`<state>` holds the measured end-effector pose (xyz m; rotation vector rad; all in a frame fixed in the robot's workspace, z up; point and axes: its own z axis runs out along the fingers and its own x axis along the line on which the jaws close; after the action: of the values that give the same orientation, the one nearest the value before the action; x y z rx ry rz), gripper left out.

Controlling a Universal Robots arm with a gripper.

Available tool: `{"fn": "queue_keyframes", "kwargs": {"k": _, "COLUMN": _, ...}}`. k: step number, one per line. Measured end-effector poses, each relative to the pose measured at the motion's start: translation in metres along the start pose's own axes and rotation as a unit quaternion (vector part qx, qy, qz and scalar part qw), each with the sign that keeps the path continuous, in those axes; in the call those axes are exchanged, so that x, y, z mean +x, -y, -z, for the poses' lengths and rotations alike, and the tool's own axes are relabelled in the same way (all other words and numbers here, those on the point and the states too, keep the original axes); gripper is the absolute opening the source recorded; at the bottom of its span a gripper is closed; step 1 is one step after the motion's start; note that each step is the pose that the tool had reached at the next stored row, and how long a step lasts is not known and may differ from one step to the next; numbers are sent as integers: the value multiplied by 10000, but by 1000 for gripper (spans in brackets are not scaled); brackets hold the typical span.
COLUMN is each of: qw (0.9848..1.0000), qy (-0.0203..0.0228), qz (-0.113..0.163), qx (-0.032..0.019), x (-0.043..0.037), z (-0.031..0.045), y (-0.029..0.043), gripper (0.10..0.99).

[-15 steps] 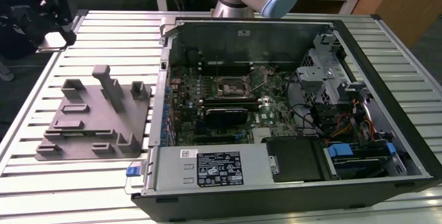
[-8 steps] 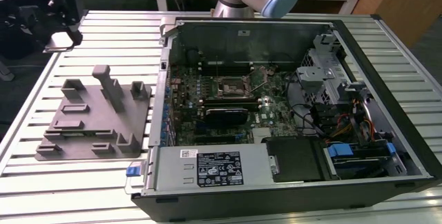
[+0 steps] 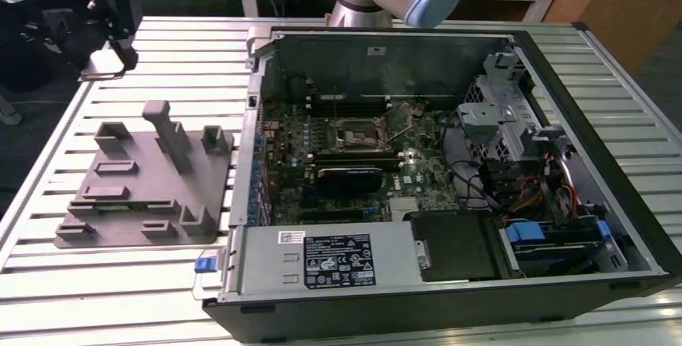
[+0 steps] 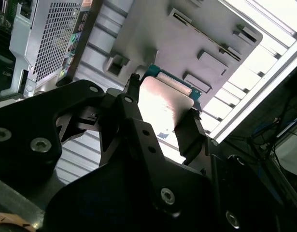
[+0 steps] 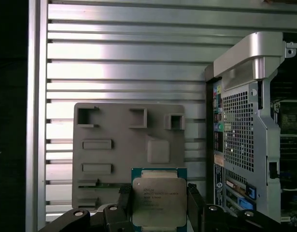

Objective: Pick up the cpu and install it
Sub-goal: 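Pick up the cpu and move it towards the insertion slot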

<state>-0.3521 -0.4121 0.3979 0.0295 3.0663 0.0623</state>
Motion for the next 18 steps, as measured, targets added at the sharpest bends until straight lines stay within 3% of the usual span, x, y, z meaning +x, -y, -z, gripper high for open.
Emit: {"fn": "queue_keyframes", "kwargs": {"k": 18, "qw": 10000, "qy": 0, "qz": 0, "qx": 0, "x": -252, "z": -19, "y": -4, "gripper": 541}}
